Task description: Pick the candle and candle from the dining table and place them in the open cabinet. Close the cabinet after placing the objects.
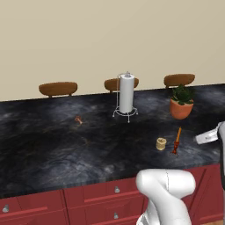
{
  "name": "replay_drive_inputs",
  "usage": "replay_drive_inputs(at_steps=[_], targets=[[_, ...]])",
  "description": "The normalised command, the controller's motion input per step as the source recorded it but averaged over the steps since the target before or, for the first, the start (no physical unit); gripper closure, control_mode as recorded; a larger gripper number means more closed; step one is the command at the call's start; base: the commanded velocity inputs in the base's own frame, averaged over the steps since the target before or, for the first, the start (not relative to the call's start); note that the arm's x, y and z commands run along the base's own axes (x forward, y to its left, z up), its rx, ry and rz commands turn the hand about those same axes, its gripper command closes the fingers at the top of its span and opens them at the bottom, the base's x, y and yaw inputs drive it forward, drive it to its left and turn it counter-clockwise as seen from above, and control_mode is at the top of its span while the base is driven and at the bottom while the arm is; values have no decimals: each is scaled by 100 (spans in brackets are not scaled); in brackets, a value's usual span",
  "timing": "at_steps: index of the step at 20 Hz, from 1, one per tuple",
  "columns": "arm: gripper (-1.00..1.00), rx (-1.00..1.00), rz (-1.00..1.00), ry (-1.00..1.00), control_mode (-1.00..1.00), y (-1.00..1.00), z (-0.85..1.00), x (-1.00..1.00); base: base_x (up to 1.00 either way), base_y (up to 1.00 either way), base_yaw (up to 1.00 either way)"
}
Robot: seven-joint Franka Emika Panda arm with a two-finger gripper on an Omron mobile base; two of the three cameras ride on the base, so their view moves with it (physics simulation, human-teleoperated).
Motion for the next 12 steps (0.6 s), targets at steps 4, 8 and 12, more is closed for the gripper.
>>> replay_drive_inputs(at_steps=[4,8,12], targets=[[-100,0,11,-30,-100,-6,-26,0,0,0,0],[-100,0,7,-24,-100,-1,-21,1,0,0,0],[-100,0,3,-13,-100,0,-15,9,0,0,0]])
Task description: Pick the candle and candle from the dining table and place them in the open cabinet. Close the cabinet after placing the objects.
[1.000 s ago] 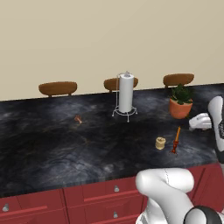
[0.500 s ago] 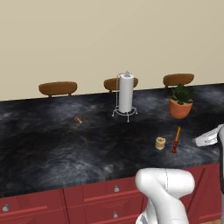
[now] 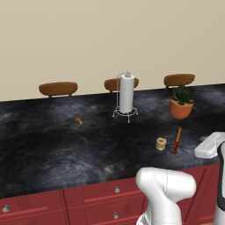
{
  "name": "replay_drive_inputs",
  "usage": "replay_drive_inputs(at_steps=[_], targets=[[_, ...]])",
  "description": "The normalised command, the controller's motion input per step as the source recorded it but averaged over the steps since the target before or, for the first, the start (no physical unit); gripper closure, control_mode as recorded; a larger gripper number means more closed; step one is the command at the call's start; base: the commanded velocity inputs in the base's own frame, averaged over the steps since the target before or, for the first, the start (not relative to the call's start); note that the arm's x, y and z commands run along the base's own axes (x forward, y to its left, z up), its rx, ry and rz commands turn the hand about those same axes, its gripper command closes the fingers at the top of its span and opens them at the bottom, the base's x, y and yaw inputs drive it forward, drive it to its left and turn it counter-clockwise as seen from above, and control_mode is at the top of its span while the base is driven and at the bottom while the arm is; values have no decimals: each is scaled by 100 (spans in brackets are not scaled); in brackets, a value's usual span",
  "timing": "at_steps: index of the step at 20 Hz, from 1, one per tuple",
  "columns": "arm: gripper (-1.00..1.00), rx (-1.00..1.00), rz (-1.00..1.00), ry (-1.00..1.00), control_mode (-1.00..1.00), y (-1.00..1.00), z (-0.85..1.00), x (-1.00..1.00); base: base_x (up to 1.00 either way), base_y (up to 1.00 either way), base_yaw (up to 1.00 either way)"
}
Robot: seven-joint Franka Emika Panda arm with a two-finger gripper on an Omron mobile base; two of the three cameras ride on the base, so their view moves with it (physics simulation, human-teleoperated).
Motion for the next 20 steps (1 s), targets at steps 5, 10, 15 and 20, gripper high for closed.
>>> replay_drive_inputs(at_steps=[5,10,15,20], targets=[[-100,0,0,-5,-100,0,-8,15,0,0,0],[-100,0,-4,0,-100,0,0,21,0,0,0],[-100,0,-7,0,-100,0,0,27,0,0,0],[-100,0,-10,0,-100,0,-1,30,0,0,0]])
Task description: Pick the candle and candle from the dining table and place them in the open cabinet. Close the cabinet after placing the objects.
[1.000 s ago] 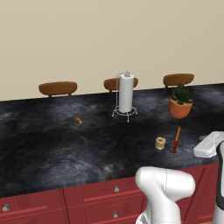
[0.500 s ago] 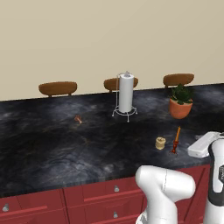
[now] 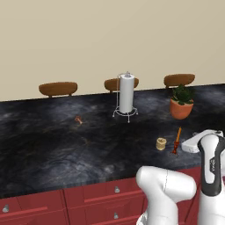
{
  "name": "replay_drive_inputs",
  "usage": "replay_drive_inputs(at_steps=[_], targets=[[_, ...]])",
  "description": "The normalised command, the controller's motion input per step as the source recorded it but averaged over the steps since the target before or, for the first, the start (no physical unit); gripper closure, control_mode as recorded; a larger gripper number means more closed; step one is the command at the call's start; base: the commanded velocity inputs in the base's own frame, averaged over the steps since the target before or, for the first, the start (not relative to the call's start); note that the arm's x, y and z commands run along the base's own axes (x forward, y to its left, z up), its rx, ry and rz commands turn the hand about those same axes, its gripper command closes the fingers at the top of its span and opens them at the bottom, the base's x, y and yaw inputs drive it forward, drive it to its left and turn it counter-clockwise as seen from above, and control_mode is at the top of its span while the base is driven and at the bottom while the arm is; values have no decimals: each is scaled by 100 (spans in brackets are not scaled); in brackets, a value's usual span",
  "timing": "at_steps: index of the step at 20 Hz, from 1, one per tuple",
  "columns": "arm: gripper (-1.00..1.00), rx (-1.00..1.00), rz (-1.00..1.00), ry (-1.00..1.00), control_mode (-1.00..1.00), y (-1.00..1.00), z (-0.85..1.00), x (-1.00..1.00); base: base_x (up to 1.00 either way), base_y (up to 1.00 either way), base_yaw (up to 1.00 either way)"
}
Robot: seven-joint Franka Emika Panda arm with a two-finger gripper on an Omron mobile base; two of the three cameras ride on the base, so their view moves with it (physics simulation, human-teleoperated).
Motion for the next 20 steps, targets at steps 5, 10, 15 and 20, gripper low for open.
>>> replay_drive_inputs(at_steps=[5,10,15,20], targets=[[-100,0,-10,0,-100,0,-9,28,0,0,0],[-100,0,-10,-1,-100,0,-13,18,0,0,0],[-100,0,-11,-3,-100,0,-20,9,0,0,0],[-100,0,-10,-3,-100,0,-15,4,0,0,0]])
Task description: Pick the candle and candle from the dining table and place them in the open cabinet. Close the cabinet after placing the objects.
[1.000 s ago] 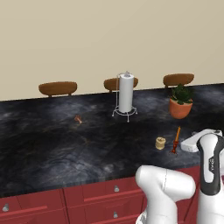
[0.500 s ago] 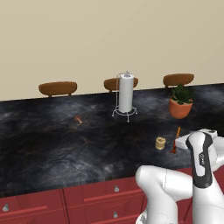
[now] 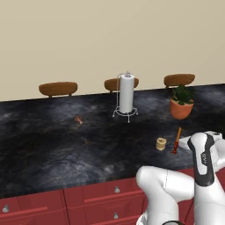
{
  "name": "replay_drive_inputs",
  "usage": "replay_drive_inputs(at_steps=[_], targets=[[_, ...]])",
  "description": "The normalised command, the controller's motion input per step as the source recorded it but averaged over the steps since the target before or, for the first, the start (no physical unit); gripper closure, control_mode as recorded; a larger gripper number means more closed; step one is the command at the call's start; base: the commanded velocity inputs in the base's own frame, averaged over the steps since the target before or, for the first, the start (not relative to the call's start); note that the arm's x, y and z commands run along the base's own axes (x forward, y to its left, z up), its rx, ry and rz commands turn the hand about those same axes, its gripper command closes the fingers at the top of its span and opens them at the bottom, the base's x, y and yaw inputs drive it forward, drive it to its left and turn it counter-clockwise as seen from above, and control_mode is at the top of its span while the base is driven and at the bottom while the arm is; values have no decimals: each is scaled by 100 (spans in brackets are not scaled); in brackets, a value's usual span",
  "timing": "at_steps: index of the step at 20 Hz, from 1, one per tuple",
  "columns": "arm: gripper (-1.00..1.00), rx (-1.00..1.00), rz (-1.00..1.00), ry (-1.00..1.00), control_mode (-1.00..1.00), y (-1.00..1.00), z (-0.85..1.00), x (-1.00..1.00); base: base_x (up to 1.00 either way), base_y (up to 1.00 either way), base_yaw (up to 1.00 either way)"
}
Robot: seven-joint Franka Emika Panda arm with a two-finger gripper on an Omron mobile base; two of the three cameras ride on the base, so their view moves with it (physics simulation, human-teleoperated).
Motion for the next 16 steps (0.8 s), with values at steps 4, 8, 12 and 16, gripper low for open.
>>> replay_drive_inputs(at_steps=[4,8,12,16], targets=[[-100,0,-1,0,-100,0,0,0,0,0,0],[-100,0,1,0,-100,2,0,-7,0,0,0],[-100,-4,11,0,-100,20,0,-24,0,0,0],[-100,-3,11,0,-100,19,0,-12,0,0,0]])
